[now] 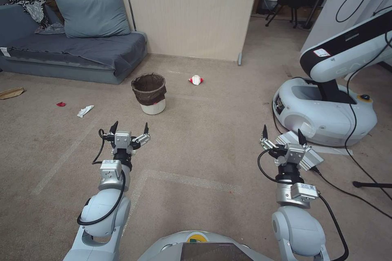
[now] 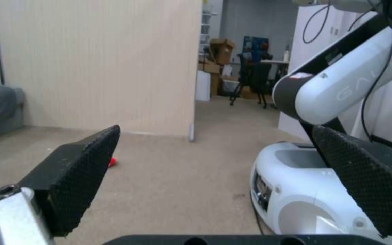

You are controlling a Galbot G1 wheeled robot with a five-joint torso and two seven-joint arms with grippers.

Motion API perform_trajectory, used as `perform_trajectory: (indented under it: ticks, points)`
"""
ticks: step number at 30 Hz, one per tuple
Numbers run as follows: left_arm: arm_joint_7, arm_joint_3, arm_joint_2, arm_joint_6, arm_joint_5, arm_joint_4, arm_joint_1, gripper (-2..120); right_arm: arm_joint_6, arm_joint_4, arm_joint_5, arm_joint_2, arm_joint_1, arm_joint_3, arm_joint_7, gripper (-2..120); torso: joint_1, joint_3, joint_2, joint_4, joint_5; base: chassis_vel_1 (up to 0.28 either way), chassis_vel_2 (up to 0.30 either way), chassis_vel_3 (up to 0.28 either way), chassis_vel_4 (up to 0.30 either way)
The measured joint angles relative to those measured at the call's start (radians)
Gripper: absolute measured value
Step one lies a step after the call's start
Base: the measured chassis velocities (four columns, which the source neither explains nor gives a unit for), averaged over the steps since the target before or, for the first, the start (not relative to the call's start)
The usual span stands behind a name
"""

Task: Pick up the trash bin, then pick up the garbage from the floor and place it into the trash bin.

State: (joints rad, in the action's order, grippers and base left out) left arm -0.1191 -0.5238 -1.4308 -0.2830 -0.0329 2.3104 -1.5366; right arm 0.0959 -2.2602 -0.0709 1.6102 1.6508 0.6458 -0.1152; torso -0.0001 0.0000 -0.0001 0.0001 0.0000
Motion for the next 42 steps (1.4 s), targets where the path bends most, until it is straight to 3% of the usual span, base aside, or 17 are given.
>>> perform_trajectory:
  ticks: [25,42]
  points:
    - [0.008,-0.001,-0.006,0.01,-0.026,-0.013,-0.005,100,0.019,0.021,-0.011,-0.002,0.003,-0.003,0.041,100,0.0,0.0,0.0,-0.0001,0.0,-0.003,0.005,0.006,-0.005]
    - [0.01,-0.001,-0.008,0.012,-0.033,-0.013,-0.006,100,0.027,0.023,-0.012,-0.002,0.002,-0.002,0.052,100,0.0,0.0,0.0,0.0001,0.0003,-0.199,0.206,0.21,-0.203]
